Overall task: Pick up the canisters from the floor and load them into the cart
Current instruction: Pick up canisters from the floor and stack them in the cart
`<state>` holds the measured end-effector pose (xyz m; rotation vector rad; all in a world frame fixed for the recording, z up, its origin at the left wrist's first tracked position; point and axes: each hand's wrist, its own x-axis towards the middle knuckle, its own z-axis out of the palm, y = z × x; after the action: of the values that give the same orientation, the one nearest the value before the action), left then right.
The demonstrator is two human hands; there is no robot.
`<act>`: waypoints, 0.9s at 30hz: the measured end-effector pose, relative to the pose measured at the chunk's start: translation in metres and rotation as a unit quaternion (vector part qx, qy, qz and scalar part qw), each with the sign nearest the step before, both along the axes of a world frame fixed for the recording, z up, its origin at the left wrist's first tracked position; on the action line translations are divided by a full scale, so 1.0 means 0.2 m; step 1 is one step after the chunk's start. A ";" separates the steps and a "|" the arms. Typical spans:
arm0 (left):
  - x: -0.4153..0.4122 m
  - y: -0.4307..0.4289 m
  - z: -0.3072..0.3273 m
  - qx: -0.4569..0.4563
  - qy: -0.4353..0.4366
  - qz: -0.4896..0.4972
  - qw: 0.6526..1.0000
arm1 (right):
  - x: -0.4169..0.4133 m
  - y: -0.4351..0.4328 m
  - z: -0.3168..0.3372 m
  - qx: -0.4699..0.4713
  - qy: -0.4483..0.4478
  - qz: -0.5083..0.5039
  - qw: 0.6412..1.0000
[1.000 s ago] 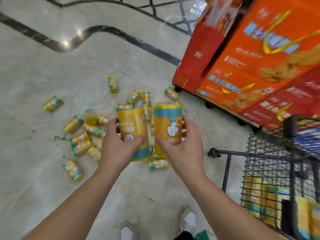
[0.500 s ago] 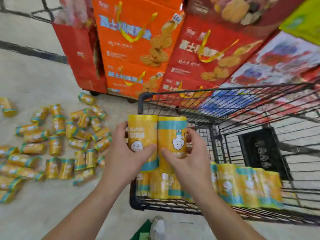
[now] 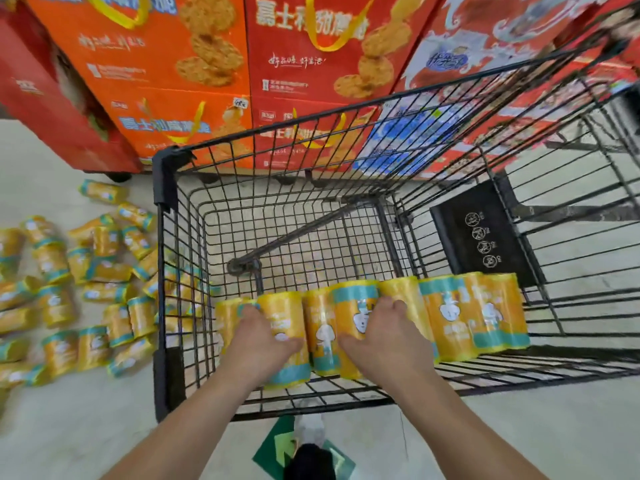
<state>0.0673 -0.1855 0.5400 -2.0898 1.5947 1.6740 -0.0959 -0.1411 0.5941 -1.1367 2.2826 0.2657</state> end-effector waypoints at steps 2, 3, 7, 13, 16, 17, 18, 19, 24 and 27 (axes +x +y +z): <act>0.01 0.00 -0.03 0.002 0.003 -0.006 1.000 | 0.00 0.01 -0.01 -0.001 0.017 0.008 1.000; 0.02 0.00 -0.03 0.001 0.003 -0.014 1.000 | 0.01 0.01 -0.02 0.001 0.032 0.015 0.999; 0.05 0.03 -0.03 0.000 0.016 -0.035 0.999 | 0.05 0.00 0.01 -0.019 0.102 0.043 0.994; 0.22 0.06 0.14 -0.092 0.088 -0.002 0.992 | 0.25 -0.02 0.09 -0.090 0.132 0.087 0.983; 0.39 0.05 0.27 -0.157 0.136 0.048 0.977 | 0.46 -0.07 0.15 -0.143 0.110 0.120 0.976; 0.47 0.04 0.31 -0.178 0.151 0.070 0.970 | 0.55 -0.09 0.18 -0.165 0.097 0.129 0.973; 0.56 0.02 0.36 -0.194 0.163 0.097 0.963 | 0.64 -0.11 0.21 -0.186 0.084 0.137 0.969; 0.66 0.01 0.41 -0.213 0.172 0.122 0.954 | 0.73 -0.14 0.24 -0.205 0.072 0.146 0.965; 1.24 -0.06 0.56 -0.259 0.161 0.187 0.934 | 1.26 -0.24 0.39 -0.276 0.015 0.174 0.945; 1.59 -0.06 0.58 -0.273 0.127 0.211 0.930 | 1.59 -0.26 0.40 -0.290 -0.036 0.182 0.939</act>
<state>0.3848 -0.1980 0.6563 -2.7440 1.9864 1.8413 0.2228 -0.1935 0.6743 -1.8325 2.1256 -0.3379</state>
